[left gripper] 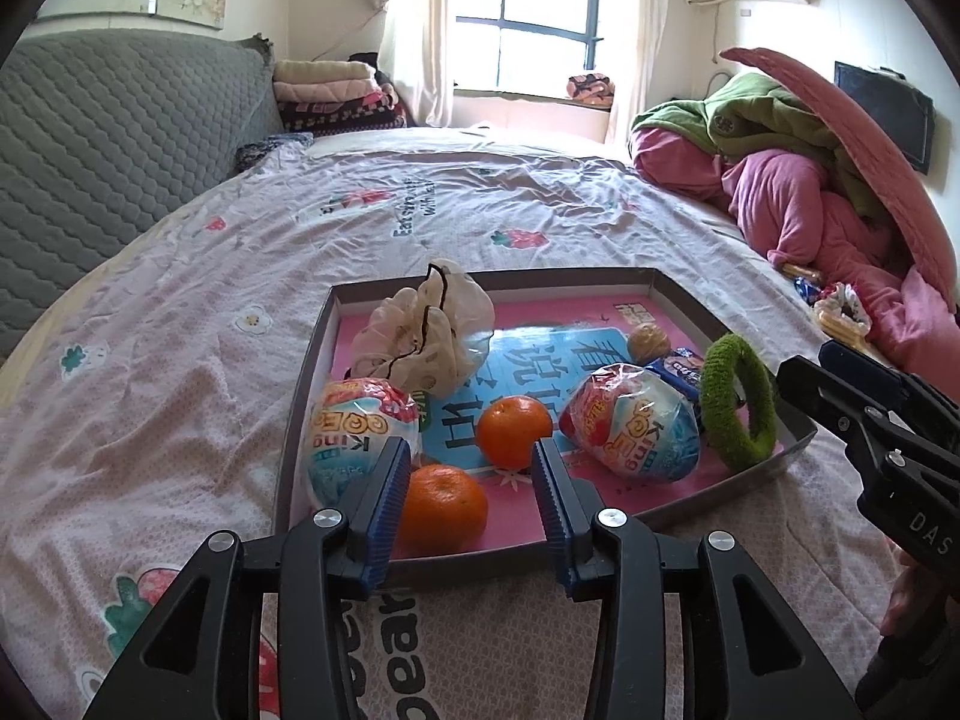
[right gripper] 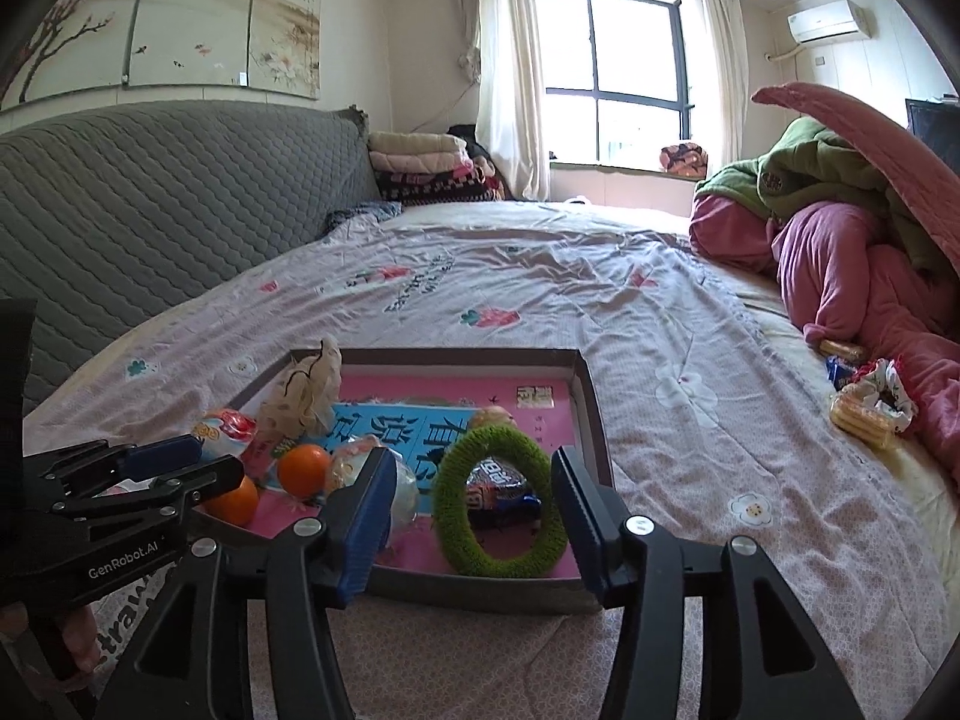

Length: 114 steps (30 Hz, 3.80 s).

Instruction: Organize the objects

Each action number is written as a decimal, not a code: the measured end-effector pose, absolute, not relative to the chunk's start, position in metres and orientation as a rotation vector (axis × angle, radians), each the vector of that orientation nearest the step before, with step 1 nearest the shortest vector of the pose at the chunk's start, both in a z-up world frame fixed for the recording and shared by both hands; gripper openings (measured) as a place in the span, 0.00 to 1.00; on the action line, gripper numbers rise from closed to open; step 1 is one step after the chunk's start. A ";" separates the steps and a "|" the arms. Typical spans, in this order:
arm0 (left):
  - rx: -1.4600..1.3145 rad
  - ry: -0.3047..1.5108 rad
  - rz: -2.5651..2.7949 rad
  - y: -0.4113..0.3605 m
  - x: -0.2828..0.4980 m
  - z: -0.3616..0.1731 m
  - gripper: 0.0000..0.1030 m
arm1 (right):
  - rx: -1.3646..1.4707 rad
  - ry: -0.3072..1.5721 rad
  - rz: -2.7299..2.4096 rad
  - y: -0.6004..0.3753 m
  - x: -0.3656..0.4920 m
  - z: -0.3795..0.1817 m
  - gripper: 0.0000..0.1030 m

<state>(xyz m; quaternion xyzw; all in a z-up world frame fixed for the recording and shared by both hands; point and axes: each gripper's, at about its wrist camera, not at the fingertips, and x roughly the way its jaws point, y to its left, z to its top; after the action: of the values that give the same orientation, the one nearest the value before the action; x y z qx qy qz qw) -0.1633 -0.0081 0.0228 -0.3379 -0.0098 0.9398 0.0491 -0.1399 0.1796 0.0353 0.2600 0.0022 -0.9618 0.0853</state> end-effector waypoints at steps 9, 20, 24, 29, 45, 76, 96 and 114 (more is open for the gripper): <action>-1.037 -0.085 2.876 -0.016 -0.160 0.025 0.56 | 0.687 0.038 -2.877 0.173 -0.129 0.042 0.59; -0.991 -0.119 2.927 -0.024 -0.147 0.036 0.68 | 0.555 0.106 -2.935 0.164 -0.110 0.053 0.72; -0.960 -0.108 2.948 -0.024 -0.141 0.040 0.72 | 0.552 0.088 -2.936 0.166 -0.108 0.053 0.75; -0.954 -0.054 2.964 -0.019 -0.134 0.043 0.73 | 0.546 0.104 -2.949 0.165 -0.104 0.051 0.79; -0.915 -0.070 2.999 -0.021 -0.110 0.045 0.76 | 0.518 0.085 -2.957 0.161 -0.085 0.051 0.80; -0.976 -0.063 3.031 -0.016 -0.082 0.020 0.77 | 0.688 0.051 -2.955 0.164 -0.077 0.023 0.80; -1.098 -0.057 3.018 -0.017 -0.089 -0.008 0.77 | 0.842 -0.014 -2.907 0.169 -0.082 -0.003 0.80; -1.121 -0.034 3.028 -0.017 -0.090 -0.018 0.77 | 0.841 0.071 -2.903 0.159 -0.073 -0.011 0.80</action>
<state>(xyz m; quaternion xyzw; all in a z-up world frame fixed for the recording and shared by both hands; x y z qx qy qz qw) -0.0901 -0.0171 -0.0177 -0.3469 -0.0105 0.9368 -0.0437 -0.0734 0.1586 -0.0106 0.2778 0.0236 -0.9585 0.0593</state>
